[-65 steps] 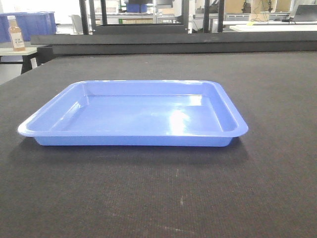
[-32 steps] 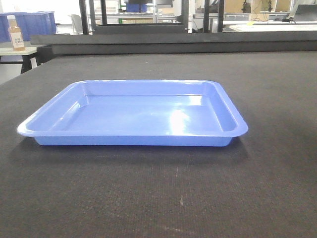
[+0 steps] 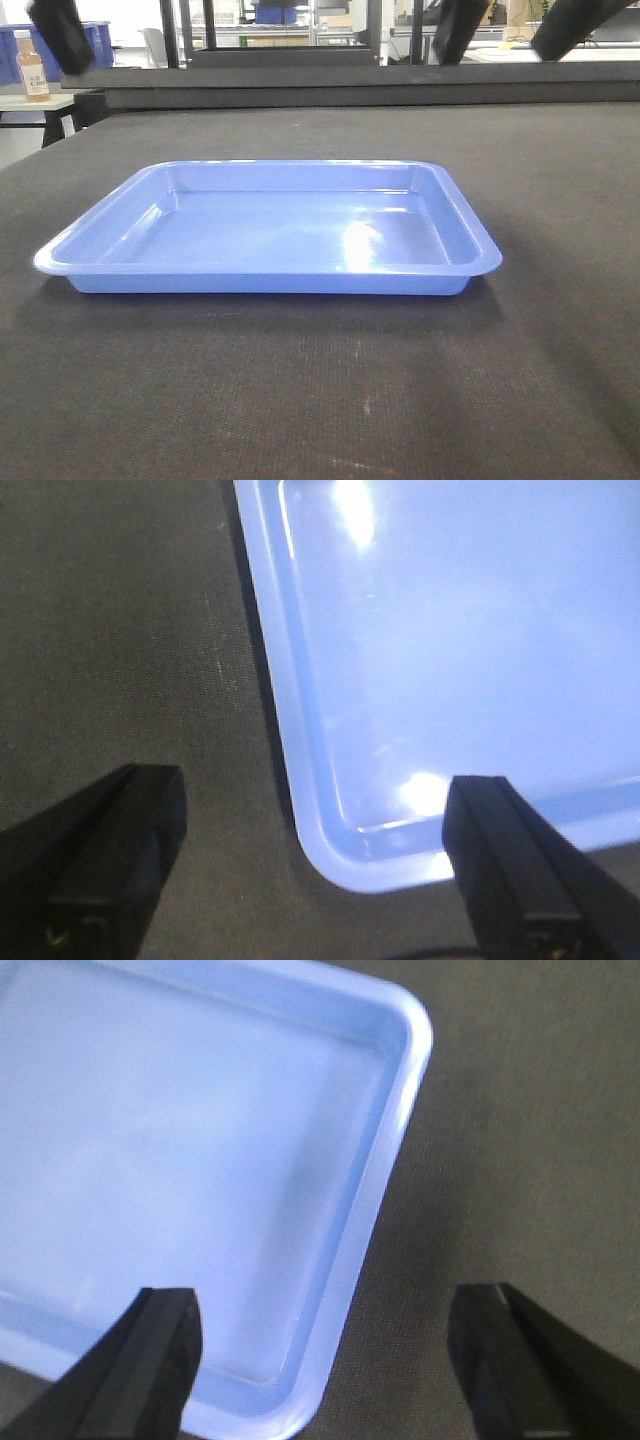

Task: Grab blue tray and place on right shelf
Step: 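Lower both grippers onto opposite short rims of the blue tray, then close both grippers on the tray rims and lift the tray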

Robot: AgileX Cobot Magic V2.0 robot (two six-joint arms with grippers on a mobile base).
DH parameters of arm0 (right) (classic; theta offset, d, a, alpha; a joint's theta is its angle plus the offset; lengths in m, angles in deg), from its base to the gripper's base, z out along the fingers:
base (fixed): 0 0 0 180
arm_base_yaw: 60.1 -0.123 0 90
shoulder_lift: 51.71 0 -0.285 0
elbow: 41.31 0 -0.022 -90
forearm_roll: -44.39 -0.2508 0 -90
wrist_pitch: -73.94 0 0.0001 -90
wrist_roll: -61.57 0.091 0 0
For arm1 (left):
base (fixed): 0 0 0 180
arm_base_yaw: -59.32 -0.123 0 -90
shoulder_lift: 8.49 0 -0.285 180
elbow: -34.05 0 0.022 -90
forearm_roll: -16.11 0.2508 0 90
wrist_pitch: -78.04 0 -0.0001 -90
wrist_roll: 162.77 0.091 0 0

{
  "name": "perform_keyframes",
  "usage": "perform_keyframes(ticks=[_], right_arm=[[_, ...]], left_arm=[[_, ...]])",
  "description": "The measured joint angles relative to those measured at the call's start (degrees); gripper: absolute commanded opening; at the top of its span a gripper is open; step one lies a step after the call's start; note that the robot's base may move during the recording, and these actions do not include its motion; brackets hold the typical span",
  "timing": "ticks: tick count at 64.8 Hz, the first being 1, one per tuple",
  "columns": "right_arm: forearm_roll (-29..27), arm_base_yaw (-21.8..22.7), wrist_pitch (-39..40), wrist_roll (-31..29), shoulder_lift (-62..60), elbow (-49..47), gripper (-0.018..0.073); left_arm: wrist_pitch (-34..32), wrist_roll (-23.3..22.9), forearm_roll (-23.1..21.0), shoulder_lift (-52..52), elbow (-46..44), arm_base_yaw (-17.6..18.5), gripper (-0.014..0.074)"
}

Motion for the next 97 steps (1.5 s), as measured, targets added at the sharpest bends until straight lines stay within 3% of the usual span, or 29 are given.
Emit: perform_keyframes(ticks=[21, 54, 61, 67, 75, 83, 87, 91, 97], right_arm=[[3.13, 0.5, -4.43, 8.31, 13.33, -9.13, 0.0602], [3.03, 2.46, -3.19, 9.65, 24.98, -9.33, 0.0602], [2.91, 2.36, -2.52, 9.65, 26.01, -9.33, 0.0559], [2.21, 2.26, -2.19, 9.65, 26.53, -9.33, 0.0447], [1.36, 2.26, -1.85, 9.65, 26.51, -9.46, 0.0243], [0.45, 2.26, -1.63, 9.91, 26.51, -9.58, 0.0041], [0.24, 2.26, -1.54, 9.91, 26.51, -9.67, 0.0056], [0.24, 2.26, -1.54, 9.91, 26.51, -9.67, 0.0055], [0.24, 2.26, -1.65, 9.91, 26.51, -9.67, 0.0055]], left_arm=[[1.28, -2.82, 0.98, -14.76, -6.61, 0.0, 0.044], [-2.27, -6.04, 0.98, -23.83, -7.42, 0.0, 0.0432], [-2.37, -6.04, 0.98, -23.96, -7.42, 0.0, 0.0432], [-2.37, -6.04, 0.98, -23.96, -7.42, 0.0, 0.0429], [-2.37, -6.06, 0.98, -23.96, -7.45, 0.0, 0.0322], [-2.25, -6.41, 0.66, -23.96, -7.45, 0.0, 0.0063], [-1.59, -6.78, 0.98, -23.96, -7.45, 0.0, -0.0061], [-1.39, -7.24, 0.98, -24.09, -7.54, 0.0, -0.0022], [-1.12, -7.99, -0.24, -24.23, -7.84, -0.11, -0.005]])
